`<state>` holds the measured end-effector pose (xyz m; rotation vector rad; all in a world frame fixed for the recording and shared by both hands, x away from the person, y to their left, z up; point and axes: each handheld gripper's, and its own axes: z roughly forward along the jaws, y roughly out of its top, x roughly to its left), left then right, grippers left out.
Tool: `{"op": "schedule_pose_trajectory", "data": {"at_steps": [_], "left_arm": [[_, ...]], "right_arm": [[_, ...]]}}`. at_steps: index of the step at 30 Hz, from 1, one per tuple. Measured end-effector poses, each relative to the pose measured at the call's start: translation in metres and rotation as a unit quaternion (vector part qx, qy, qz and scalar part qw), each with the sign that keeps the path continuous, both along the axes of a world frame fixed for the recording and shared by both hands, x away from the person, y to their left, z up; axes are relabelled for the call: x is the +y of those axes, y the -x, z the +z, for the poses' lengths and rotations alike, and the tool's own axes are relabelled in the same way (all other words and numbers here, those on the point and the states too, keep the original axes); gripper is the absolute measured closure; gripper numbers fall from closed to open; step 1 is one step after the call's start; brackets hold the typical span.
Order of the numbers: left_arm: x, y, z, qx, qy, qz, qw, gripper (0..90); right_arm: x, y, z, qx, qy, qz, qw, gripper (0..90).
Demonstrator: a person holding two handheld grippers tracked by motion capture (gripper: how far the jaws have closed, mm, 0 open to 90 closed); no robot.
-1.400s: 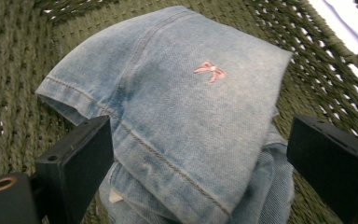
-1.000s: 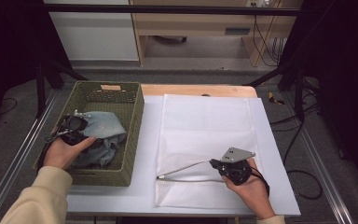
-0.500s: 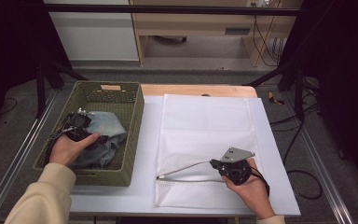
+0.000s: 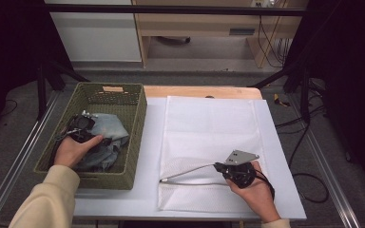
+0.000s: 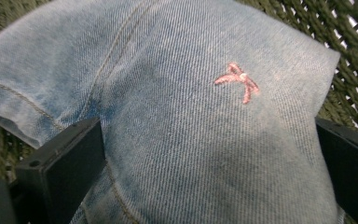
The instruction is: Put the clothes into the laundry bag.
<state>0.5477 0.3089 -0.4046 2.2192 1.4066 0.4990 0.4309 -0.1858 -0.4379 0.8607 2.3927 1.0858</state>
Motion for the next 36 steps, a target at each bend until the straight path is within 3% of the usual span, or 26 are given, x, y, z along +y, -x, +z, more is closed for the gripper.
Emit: {"op": "schedule_pose_trajectory", "data": {"at_steps": [3, 5, 11, 16, 36], "left_arm": [[0.004, -0.003, -0.003, 0.002, 0.002, 0.007, 1.0000, 0.0], [0.006, -0.004, -0.006, 0.009, 0.015, 0.011, 0.9998, 0.0], [0.005, -0.006, -0.010, 0.025, 0.026, 0.004, 0.9994, 0.0], [-0.002, -0.005, -0.014, 0.038, 0.012, -0.004, 0.9992, 0.0], [-0.007, -0.006, -0.017, 0.045, -0.008, -0.007, 0.9989, 0.0]], "right_arm": [[0.000, 0.000, -0.001, 0.000, 0.002, 0.001, 1.0000, 87.1], [0.001, 0.000, -0.001, 0.002, 0.001, 0.001, 1.0000, 85.9], [0.002, -0.001, -0.002, 0.002, 0.002, -0.001, 1.0000, 85.0], [0.002, 0.000, -0.001, 0.001, 0.002, 0.000, 1.0000, 84.7], [0.002, -0.001, -0.002, 0.002, 0.003, -0.003, 1.0000, 82.4]]}}
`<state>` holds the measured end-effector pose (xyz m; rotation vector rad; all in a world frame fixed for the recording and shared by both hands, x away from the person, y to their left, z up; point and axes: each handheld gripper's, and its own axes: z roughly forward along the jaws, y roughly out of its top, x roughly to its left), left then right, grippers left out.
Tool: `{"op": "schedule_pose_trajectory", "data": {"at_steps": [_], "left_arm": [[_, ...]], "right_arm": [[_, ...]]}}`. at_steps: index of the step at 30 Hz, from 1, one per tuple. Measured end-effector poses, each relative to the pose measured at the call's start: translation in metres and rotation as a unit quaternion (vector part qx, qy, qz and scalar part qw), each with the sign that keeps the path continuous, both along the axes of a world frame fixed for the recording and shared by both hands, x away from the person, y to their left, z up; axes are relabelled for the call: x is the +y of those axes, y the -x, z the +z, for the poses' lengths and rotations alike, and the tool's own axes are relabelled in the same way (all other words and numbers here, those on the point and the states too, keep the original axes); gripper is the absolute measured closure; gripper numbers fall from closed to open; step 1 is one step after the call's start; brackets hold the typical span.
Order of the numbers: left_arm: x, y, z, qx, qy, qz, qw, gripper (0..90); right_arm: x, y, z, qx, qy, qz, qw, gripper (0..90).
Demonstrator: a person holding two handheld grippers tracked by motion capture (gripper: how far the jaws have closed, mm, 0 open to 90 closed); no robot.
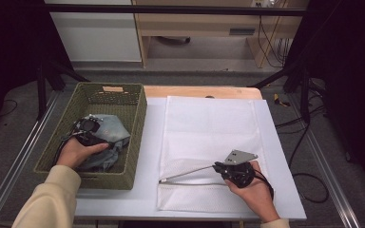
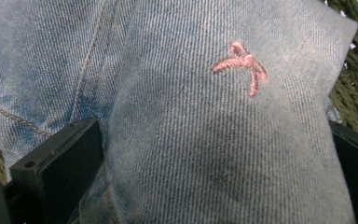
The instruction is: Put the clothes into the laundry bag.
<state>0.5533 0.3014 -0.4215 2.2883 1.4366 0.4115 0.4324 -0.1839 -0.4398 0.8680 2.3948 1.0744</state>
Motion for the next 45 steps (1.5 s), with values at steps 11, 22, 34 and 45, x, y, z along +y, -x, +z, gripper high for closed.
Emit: {"op": "schedule_pose_trajectory", "data": {"at_steps": [11, 22, 34, 45], "left_arm": [[-0.003, 0.003, 0.005, 0.025, 0.004, -0.015, 0.9996, 41.7], [-0.004, 0.011, 0.025, -0.006, -0.004, 0.002, 1.0000, 61.8], [0.005, 0.025, 0.055, -0.094, 0.013, 0.005, 0.9955, 63.3], [0.000, 0.041, 0.080, -0.140, 0.062, 0.004, 0.9881, 63.4]], "right_arm": [[0.000, 0.000, 0.001, -0.002, -0.001, 0.000, 1.0000, 83.0], [0.001, 0.001, 0.004, -0.003, -0.002, 0.008, 1.0000, 89.2], [0.000, 0.003, 0.010, -0.016, -0.012, 0.005, 0.9998, 89.6], [-0.003, 0.004, 0.012, -0.018, -0.018, 0.006, 0.9997, 89.6]]}}
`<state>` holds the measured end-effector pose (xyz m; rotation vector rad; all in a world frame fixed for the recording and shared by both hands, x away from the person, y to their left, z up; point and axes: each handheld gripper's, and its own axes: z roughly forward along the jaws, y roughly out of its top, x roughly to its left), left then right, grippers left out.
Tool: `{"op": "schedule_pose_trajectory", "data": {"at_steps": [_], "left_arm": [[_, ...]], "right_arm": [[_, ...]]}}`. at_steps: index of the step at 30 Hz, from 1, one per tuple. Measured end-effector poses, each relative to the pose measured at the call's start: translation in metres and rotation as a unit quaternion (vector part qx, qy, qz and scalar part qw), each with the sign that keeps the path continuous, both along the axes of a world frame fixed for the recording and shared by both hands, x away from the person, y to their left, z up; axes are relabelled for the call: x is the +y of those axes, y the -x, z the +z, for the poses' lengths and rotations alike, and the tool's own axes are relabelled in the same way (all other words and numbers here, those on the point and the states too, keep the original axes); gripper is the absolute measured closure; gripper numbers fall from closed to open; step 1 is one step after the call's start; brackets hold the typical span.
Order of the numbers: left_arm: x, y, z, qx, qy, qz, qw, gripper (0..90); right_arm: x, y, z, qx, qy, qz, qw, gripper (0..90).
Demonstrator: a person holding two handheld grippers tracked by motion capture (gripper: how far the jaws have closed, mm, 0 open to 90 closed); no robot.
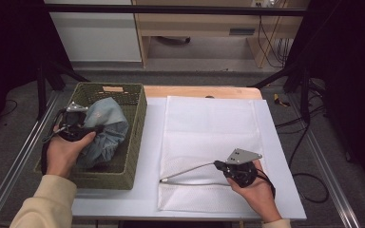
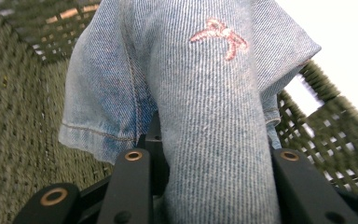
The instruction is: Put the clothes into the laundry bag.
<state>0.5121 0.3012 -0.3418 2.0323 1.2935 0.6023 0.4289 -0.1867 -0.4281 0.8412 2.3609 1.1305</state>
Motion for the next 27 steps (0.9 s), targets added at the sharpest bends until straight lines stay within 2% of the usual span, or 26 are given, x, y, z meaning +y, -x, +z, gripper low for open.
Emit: {"op": "schedule_pose_trajectory", "data": {"at_steps": [5, 8, 23, 27], "left_arm": [[0.001, 0.008, 0.014, -0.032, 0.016, 0.000, 0.9993, 63.4], [0.001, 0.012, 0.020, -0.041, 0.036, -0.007, 0.9985, 63.5], [-0.006, 0.017, 0.032, -0.067, 0.035, -0.028, 0.9967, 63.4], [-0.007, 0.020, 0.039, -0.080, 0.038, -0.032, 0.9955, 63.4]], "right_arm": [[-0.001, 0.000, -0.001, 0.001, -0.001, -0.001, 1.0000, 89.6], [-0.001, 0.000, -0.001, 0.000, -0.001, 0.000, 1.0000, 89.6], [0.001, 0.000, -0.001, 0.005, -0.003, 0.003, 1.0000, 89.6], [0.001, 0.000, 0.004, 0.018, -0.029, 0.004, 0.9994, 89.7]]}}
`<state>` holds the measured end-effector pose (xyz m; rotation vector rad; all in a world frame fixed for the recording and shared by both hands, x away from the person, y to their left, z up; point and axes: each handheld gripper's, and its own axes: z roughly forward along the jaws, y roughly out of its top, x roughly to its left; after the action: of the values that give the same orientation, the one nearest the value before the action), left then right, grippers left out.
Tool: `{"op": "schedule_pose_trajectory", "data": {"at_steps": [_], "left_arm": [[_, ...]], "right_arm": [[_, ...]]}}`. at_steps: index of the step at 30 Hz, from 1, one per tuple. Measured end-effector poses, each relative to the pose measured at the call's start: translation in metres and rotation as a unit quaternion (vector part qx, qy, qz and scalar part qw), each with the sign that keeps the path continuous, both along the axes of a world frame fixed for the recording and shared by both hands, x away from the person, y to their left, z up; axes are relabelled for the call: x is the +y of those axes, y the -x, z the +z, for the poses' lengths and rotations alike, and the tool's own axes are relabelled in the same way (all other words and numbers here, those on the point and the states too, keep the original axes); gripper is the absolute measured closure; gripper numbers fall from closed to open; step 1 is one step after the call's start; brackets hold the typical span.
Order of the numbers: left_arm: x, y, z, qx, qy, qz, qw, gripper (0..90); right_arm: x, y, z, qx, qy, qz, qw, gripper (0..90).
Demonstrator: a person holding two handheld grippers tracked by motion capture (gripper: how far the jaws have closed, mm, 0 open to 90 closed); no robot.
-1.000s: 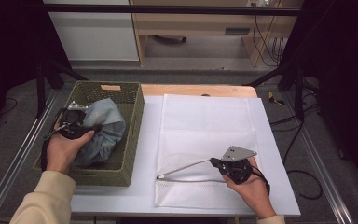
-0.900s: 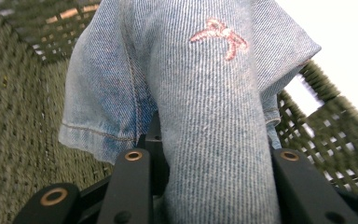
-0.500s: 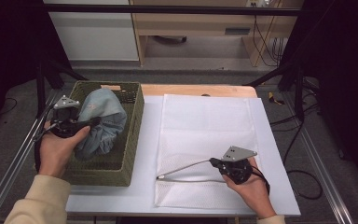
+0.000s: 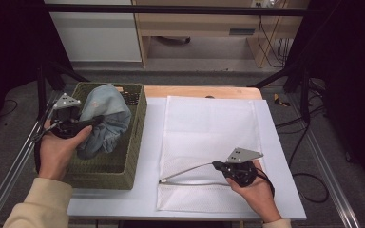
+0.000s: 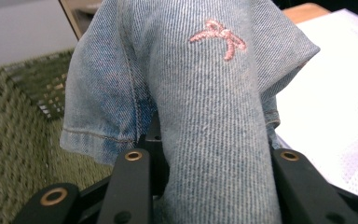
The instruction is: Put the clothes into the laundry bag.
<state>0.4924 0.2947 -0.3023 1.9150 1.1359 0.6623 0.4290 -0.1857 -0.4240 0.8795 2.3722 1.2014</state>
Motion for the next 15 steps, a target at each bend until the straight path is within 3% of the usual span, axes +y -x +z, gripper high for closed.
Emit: {"op": "schedule_pose_trajectory", "data": {"at_steps": [3, 8, 11, 15], "left_arm": [[0.000, 0.007, 0.009, -0.017, 0.007, -0.002, 0.9998, 63.4], [-0.009, 0.024, 0.029, -0.040, 0.016, -0.019, 0.9989, 63.4], [-0.015, 0.032, 0.042, -0.057, 0.030, -0.032, 0.9974, 63.4], [-0.023, 0.037, 0.053, -0.071, 0.030, -0.049, 0.9958, 63.4]], "right_arm": [[0.002, -0.004, 0.004, 0.009, 0.009, 0.000, 0.9999, 89.7], [0.009, -0.007, 0.022, 0.001, 0.026, 0.016, 0.9995, 89.7], [0.012, -0.011, 0.032, 0.006, 0.031, 0.020, 0.9993, 89.7], [0.017, -0.014, 0.041, 0.011, 0.047, 0.026, 0.9985, 89.7]]}}
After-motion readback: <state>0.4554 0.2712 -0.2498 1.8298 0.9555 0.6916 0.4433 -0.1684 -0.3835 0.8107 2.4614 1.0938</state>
